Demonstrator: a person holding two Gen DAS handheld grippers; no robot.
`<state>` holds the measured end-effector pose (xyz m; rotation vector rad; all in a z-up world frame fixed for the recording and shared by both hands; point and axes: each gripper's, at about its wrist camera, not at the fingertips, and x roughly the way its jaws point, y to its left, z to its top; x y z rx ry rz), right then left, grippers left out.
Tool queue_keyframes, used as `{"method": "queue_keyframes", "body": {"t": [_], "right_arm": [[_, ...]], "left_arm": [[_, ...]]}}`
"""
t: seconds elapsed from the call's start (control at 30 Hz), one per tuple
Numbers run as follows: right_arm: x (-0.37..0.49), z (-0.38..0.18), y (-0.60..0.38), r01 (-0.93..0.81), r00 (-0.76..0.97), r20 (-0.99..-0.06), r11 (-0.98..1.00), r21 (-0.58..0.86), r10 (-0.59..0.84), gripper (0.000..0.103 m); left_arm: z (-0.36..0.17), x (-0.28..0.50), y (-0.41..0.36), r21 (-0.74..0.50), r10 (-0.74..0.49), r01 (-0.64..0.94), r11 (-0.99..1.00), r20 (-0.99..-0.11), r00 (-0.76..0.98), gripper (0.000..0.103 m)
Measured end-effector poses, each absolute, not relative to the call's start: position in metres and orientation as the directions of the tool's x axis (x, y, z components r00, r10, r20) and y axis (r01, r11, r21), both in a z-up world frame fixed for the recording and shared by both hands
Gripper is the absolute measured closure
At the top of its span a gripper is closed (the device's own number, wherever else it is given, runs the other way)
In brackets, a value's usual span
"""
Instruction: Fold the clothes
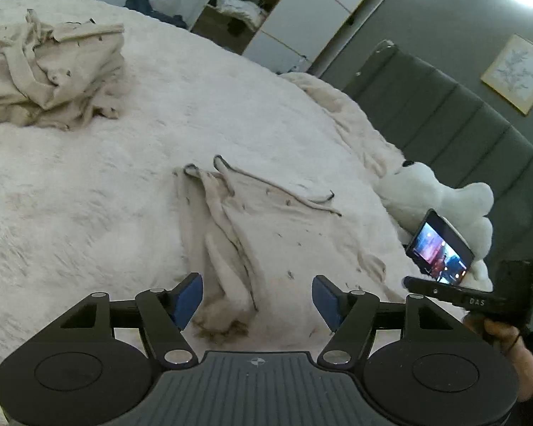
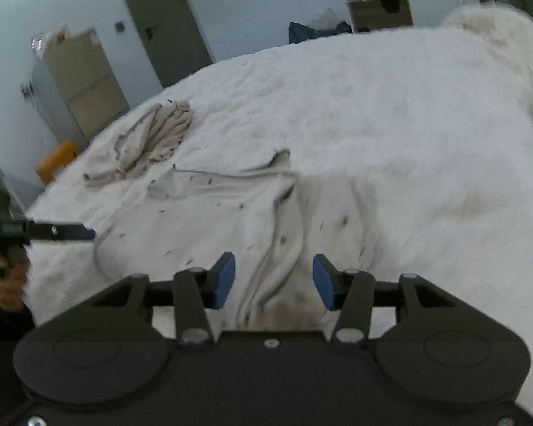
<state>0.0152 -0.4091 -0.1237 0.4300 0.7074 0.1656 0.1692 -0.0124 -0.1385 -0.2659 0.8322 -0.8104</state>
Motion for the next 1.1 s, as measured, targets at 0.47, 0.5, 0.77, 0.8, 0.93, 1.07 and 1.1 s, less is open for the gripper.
{"method": "queue_keyframes", "body": {"t": [0.47, 0.5, 0.77, 0.8, 0.93, 1.07, 1.1], "right_arm": [[0.054, -0.15, -0.481, -0.231, 0.259, -0.633, 0.683, 0.693, 0.73, 0.068], [0.052, -0.146, -0.487, -0.228, 0.272, -0.637, 0.692, 0.685, 0.721, 0.068], [0.053, -0.137, -0.504, -0.091, 0.614, -0.471, 0.649, 0.755, 0.634, 0.058], [0.056, -0.143, -0.497, -0.076, 0.616, -0.486, 0.66, 0.747, 0.62, 0.058], [0.058, -0.157, -0.474, -0.058, 0.544, -0.571, 0.706, 0.706, 0.615, 0.062], [0.051, -0.163, -0.466, -0.072, 0.487, -0.589, 0.702, 0.709, 0.645, 0.079], [0.049, -0.164, -0.467, -0.076, 0.474, -0.594, 0.702, 0.708, 0.65, 0.088]], "left_arm": [[-0.16, 0.185, -0.023, -0.623, -0.773, 0.46, 0.633, -0.536, 0.339, 0.053], [-0.159, 0.185, -0.023, -0.62, -0.774, 0.466, 0.632, -0.535, 0.339, 0.053], [-0.146, 0.187, -0.018, -0.659, -0.813, 0.476, 0.582, -0.465, 0.351, 0.053], [-0.145, 0.187, -0.02, -0.657, -0.813, 0.479, 0.582, -0.463, 0.352, 0.053], [-0.147, 0.187, -0.024, -0.649, -0.81, 0.484, 0.587, -0.471, 0.35, 0.053], [-0.148, 0.186, -0.029, -0.631, -0.803, 0.497, 0.596, -0.486, 0.345, 0.053], [-0.148, 0.185, -0.029, -0.625, -0.801, 0.502, 0.598, -0.491, 0.344, 0.053]]}}
